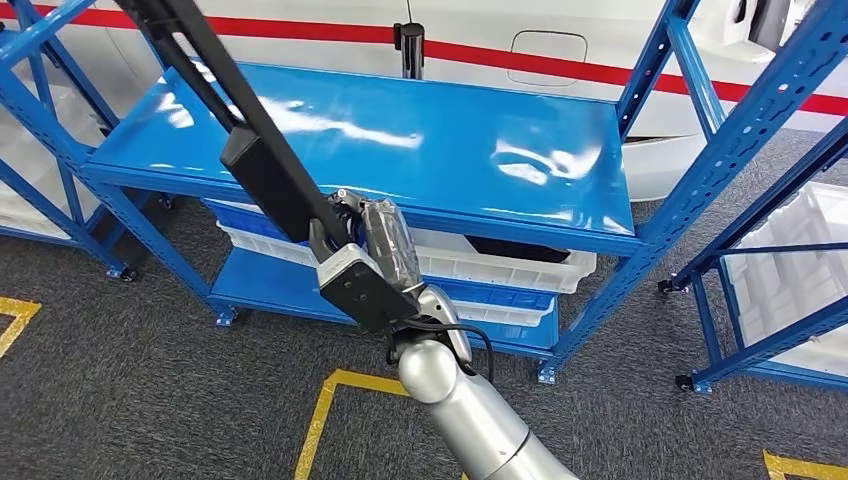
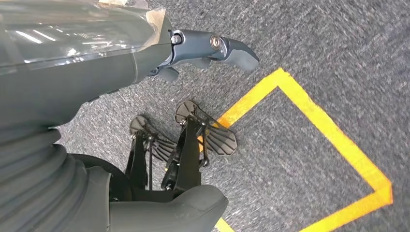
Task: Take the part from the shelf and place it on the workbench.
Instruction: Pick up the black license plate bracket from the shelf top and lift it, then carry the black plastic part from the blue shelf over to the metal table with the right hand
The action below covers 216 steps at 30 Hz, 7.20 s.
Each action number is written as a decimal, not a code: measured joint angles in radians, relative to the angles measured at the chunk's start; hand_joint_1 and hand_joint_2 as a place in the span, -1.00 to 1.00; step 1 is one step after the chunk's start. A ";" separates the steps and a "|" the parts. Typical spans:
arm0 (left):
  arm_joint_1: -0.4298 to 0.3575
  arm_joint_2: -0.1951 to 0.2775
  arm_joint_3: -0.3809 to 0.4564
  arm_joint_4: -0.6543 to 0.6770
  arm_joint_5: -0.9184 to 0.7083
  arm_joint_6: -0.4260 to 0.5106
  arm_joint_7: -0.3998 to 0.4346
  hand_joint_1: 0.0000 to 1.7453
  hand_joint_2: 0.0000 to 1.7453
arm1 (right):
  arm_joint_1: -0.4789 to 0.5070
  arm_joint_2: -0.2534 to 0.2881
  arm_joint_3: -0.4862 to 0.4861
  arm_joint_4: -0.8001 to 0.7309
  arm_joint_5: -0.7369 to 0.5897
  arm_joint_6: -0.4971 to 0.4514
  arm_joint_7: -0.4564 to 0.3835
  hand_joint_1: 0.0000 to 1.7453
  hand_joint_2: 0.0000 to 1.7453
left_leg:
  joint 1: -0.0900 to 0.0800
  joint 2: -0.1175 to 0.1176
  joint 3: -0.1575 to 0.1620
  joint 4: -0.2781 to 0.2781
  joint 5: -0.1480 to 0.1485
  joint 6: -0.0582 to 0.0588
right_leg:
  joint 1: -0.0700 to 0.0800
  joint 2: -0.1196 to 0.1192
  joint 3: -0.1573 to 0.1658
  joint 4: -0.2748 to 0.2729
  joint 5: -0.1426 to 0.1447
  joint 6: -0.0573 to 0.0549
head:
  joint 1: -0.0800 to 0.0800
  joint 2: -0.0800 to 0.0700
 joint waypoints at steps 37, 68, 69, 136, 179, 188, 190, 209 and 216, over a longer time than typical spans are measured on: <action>-0.123 -0.059 -0.151 -0.003 -0.167 -0.235 -0.004 -1.00 1.00 | 0.193 -0.088 -0.285 -0.267 0.013 0.024 -0.006 1.00 1.00 | 0.007 -0.004 -0.053 0.122 -0.125 -0.022 | -0.015 0.001 -0.037 -0.019 0.047 -0.025 | 0.001 0.000; -0.080 -0.085 -0.160 -0.003 -0.148 -0.261 -0.074 -1.00 1.00 | 0.032 -0.094 -0.246 0.004 -0.167 -0.018 -0.125 1.00 1.00 | 0.006 -0.008 -0.080 0.149 -0.122 -0.021 | -0.006 0.001 -0.041 -0.019 0.050 -0.037 | 0.001 0.000; -0.078 -0.084 -0.159 -0.003 -0.142 -0.265 -0.083 -1.00 1.00 | 0.020 -0.094 -0.240 0.020 -0.180 -0.019 -0.127 1.00 1.00 | 0.007 -0.008 -0.093 0.217 -0.162 -0.026 | -0.004 0.000 -0.055 -0.019 0.061 -0.040 | -0.001 0.000; -0.101 -0.097 -0.183 -0.011 -0.211 -0.280 -0.110 -1.00 1.00 | 0.234 -0.182 -0.267 -0.231 -0.117 -0.051 -0.098 1.00 1.00 | 0.009 0.019 0.033 0.112 -0.111 -0.020 | -0.013 -0.043 -0.110 0.016 0.081 -0.004 | -0.002 0.000; -0.090 -0.112 -0.305 -0.012 -0.256 -0.299 -0.153 -1.00 1.00 | 0.353 -0.202 -0.262 -0.302 -0.134 -0.057 -0.150 1.00 1.00 | -0.011 -0.036 0.063 0.006 -0.065 0.042 | -0.023 -0.002 -0.236 0.295 -0.040 0.021 | 0.006 0.000; -0.079 -0.108 -0.302 -0.012 -0.243 -0.297 -0.159 -1.00 1.00 | 0.350 -0.198 -0.259 -0.305 -0.140 -0.043 -0.157 1.00 1.00 | 0.004 -0.076 0.028 0.049 -0.080 -0.008 | -0.037 0.024 -0.121 0.039 0.066 0.018 | 0.019 0.000; -0.077 -0.107 -0.301 -0.012 -0.242 -0.296 -0.161 -1.00 1.00 | 0.348 -0.194 -0.257 -0.307 -0.141 -0.039 -0.160 1.00 1.00 | 0.006 -0.035 -0.012 0.135 -0.131 -0.017 | -0.035 0.010 -0.120 0.038 0.067 0.007 | 0.014 0.000; -0.073 -0.103 -0.285 -0.011 -0.224 -0.290 -0.169 -1.00 1.00 | 0.350 -0.198 -0.246 -0.307 -0.141 -0.017 -0.169 1.00 1.00 | -0.004 -0.043 0.058 0.015 -0.073 0.033 | -0.017 -0.001 -0.254 0.309 -0.048 0.008 | 0.028 0.000; -0.070 -0.103 -0.279 -0.011 -0.224 -0.290 -0.170 -1.00 1.00 | 0.347 -0.198 -0.246 -0.307 -0.141 -0.016 -0.169 1.00 1.00 | -0.006 -0.107 0.051 0.024 -0.075 0.014 | -0.025 0.040 -0.128 0.034 0.072 0.020 | 0.031 0.000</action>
